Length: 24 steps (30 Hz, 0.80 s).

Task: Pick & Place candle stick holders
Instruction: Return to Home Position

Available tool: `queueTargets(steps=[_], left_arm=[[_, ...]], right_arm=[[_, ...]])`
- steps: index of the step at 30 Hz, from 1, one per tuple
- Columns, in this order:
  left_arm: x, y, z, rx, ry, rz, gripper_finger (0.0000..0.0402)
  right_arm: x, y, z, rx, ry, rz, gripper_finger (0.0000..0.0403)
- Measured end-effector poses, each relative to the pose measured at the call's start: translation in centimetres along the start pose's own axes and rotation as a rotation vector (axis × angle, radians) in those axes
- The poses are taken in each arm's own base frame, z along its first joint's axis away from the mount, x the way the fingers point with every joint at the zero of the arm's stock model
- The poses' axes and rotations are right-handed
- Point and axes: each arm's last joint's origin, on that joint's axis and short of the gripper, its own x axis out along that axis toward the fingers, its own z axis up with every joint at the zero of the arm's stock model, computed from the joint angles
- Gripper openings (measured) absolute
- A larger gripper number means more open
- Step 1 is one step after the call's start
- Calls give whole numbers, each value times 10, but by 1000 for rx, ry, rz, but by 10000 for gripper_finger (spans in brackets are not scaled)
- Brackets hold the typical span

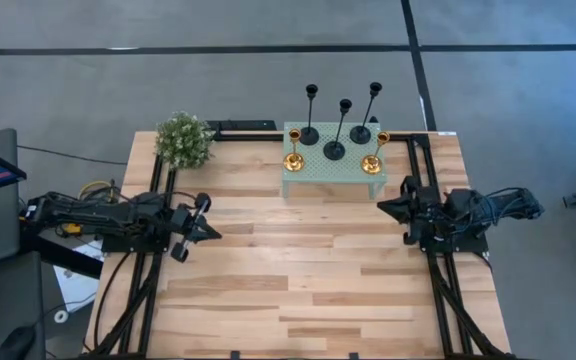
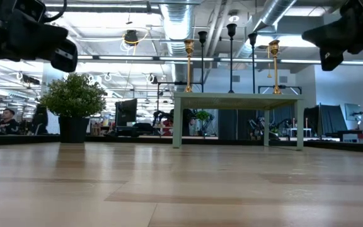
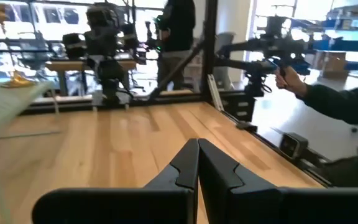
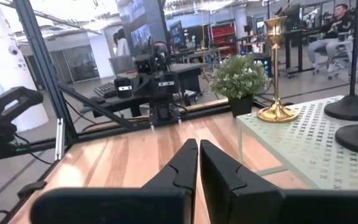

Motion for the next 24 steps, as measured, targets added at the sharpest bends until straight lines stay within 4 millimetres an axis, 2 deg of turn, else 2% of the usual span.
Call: queueTargets(steps=[19,24], left_arm=[[0,1,0,11,-3,15,8],[-1,5,9,-59,-94,157,8]], right_arm=[[1,-2,-2,-6,1,-25,10],[1,-2,-2,-1,3,-25,10]])
